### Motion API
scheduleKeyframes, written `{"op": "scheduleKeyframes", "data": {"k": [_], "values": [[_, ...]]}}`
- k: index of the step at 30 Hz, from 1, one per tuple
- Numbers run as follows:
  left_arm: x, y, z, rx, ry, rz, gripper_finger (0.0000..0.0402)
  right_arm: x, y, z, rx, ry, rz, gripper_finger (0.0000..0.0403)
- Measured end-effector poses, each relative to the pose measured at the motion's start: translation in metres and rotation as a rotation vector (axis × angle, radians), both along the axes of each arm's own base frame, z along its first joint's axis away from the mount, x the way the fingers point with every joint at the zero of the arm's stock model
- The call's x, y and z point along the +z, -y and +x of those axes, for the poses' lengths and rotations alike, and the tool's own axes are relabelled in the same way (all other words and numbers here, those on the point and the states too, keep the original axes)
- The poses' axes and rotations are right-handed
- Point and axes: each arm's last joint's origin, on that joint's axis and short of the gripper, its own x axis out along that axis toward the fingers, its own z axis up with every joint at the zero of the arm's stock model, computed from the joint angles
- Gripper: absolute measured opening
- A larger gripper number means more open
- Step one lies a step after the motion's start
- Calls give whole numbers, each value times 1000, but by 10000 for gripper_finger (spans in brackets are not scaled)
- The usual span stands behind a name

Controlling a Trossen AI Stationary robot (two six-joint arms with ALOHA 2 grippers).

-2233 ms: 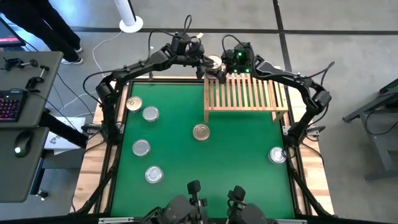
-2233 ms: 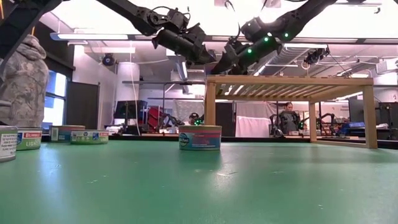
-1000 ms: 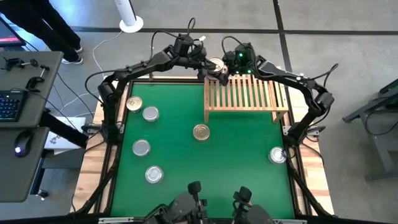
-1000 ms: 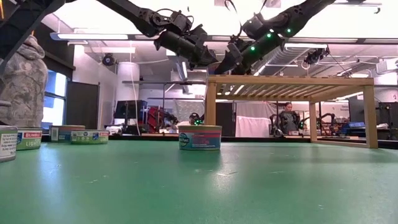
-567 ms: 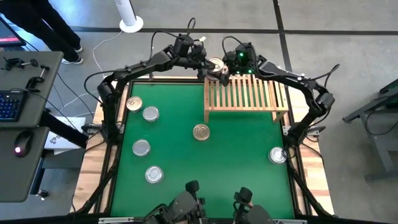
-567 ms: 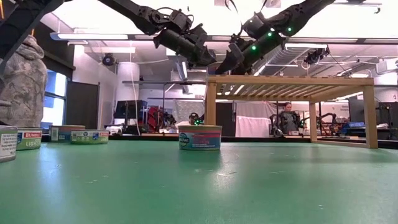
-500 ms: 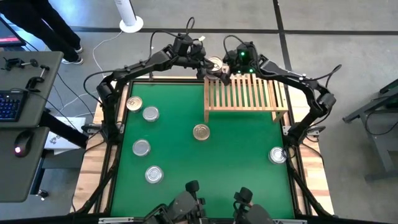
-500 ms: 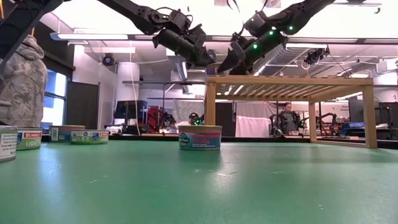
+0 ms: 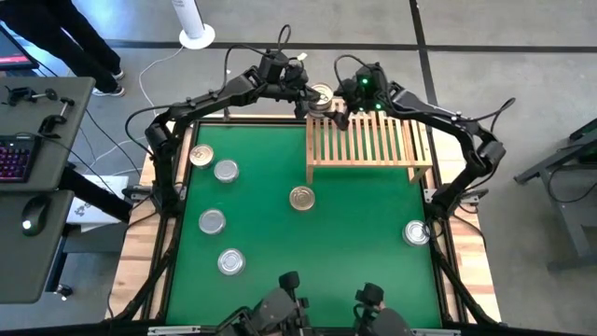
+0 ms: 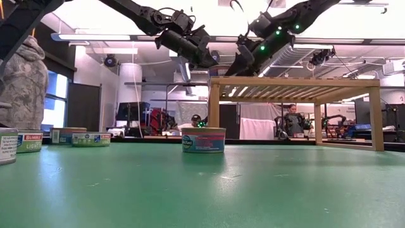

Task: Stack canned seafood by type on shelf
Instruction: Stack the blue pink tuna can on top of the blue pink tuna can on the shelf, then put the blue pink tuna can on the shelf aligned with the stacked blue pink tuna cans

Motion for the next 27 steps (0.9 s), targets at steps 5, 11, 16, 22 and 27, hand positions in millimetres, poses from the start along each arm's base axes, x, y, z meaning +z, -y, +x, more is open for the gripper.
{"op": "scheduleKeyframes", "data": {"k": [5, 11, 16, 22, 27], "values": [[3, 0, 0, 0, 19, 1, 0, 19, -10, -13, -42, 0, -37, 394], [11, 3, 2, 0, 72, 15, 0, 33, -21, -25, -56, 10, -21, 394], [16, 6, 3, -2, 99, 29, 0, 35, -28, -28, -43, -9, 5, 394], [29, 15, 3, -23, 130, 57, 0, 30, -43, -28, -3, 11, -9, 394], [51, 27, -3, -48, 165, 115, 0, 12, -64, -29, 29, 47, -53, 394]]}}
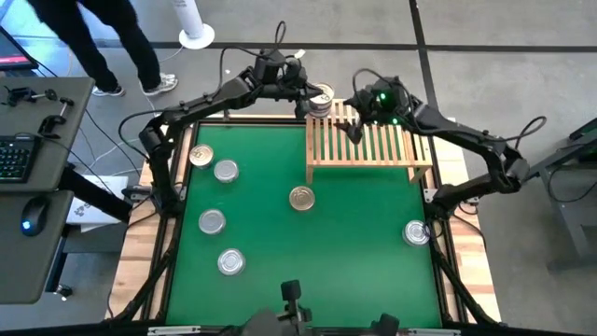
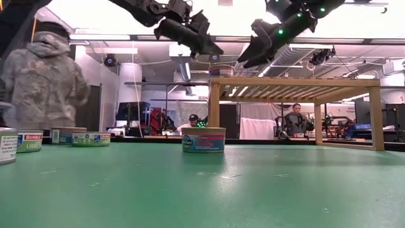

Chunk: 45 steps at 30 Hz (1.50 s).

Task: Stack canned seafood by type on shelf
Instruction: Put the blue pink tuna can on the shelf aligned with the stacked blue pink tuna cans

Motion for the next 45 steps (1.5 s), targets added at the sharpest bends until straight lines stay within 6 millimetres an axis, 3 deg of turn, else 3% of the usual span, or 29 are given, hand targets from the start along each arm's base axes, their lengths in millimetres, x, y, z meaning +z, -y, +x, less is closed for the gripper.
{"op": "scheduleKeyframes", "data": {"k": [8, 12, 15, 21, 29, 37, 41, 45], "values": [[42, 44, -15, -49, -26, 147, 0, -34, -62, -2, 130, 126, -79, 394], [47, 76, -22, -77, -160, 191, 0, -49, -100, -4, 198, 205, -99, 394], [40, 101, -27, -115, -217, 181, 0, -61, -127, -4, 251, 254, -86, 394], [2, 147, -47, -62, -298, 119, 0, -77, -168, -4, 216, 265, -56, 394], [-58, 217, -70, -84, -225, -41, 0, -91, -204, -10, 274, 260, 45, 394], [-127, 283, -89, -26, -142, -237, 0, -137, -241, -9, 315, 197, 183, 394], [-152, 301, -101, 80, -95, -335, 0, -161, -254, -3, 272, 135, 275, 394], [-175, 303, -108, 177, -126, -454, 0, -183, -253, 4, 210, 83, 325, 394]]}}
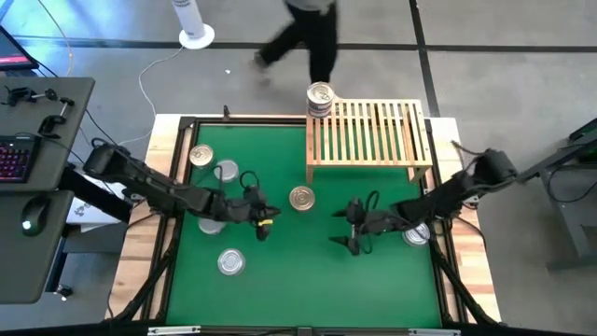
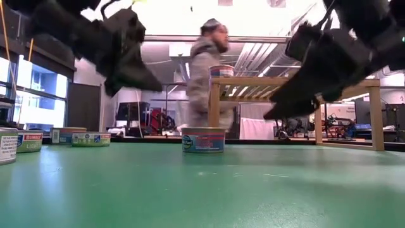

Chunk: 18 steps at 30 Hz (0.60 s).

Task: Stack canned seafood by type on shelf
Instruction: Put the blue pink tuna can on the shelf aligned with the stacked blue pink tuna cans

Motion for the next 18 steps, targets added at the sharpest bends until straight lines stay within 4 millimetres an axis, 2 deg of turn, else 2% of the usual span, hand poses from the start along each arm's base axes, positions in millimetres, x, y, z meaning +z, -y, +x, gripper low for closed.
{"op": "scheduleKeyframes", "data": {"k": [2, 10, 14, 18], "values": [[-13, -5, -2, 51, -48, -33, 0, -10, 2, 3, -7, -19, -14, 394], [-53, -38, 15, 173, -153, 4, 0, -38, 22, 20, -130, 27, -117, 394], [-68, -57, 21, 216, -174, 37, 0, -51, 35, 29, -152, 30, -141, 394], [-75, -72, 26, 223, -154, 64, 0, -59, 43, 42, -121, 56, -157, 394]]}}
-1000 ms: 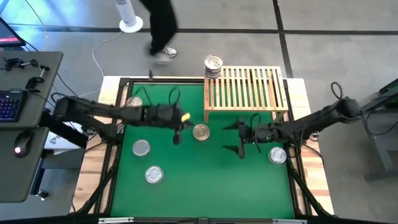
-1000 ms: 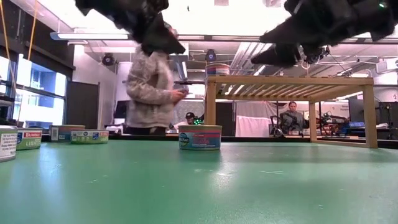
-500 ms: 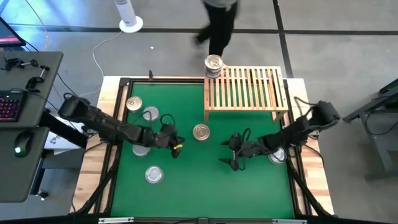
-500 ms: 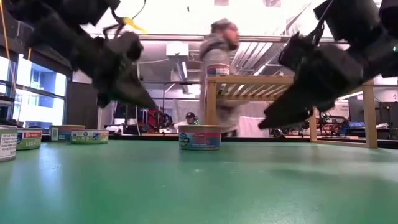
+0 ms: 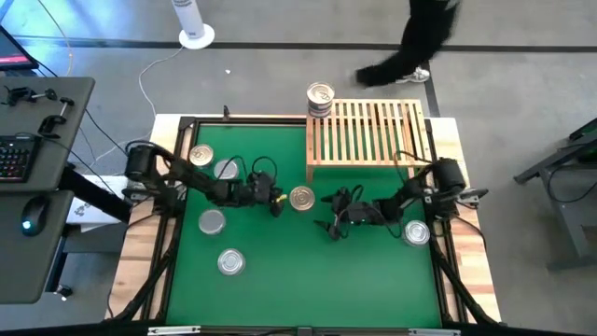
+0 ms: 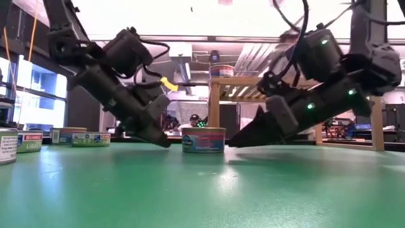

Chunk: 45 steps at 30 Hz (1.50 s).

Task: Stack canned seafood by type on shelf
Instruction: Put the blue pink tuna can on the shelf aligned with the stacked blue pink tuna cans

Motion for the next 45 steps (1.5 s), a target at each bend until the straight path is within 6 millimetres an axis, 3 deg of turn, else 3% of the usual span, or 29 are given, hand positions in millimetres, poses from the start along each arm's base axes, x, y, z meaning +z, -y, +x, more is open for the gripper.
{"op": "scheduleKeyframes", "data": {"k": [13, 19, 29, 35, 45], "values": [[-15, 0, 27, -221, 135, -58, 0, 0, 16, 22, -20, 51, -22, 394], [-22, 8, 38, -238, 155, -39, 0, 1, 13, 28, 13, 51, -23, 395], [-17, 27, 53, -328, 191, -62, 0, -4, -5, 35, 166, 52, 9, 395], [-7, 29, 49, -322, 202, -84, 0, -8, -18, 29, 119, 50, 27, 391], [28, 41, 21, -348, 98, -93, 0, -13, -35, 17, 46, 38, 28, 376]]}}
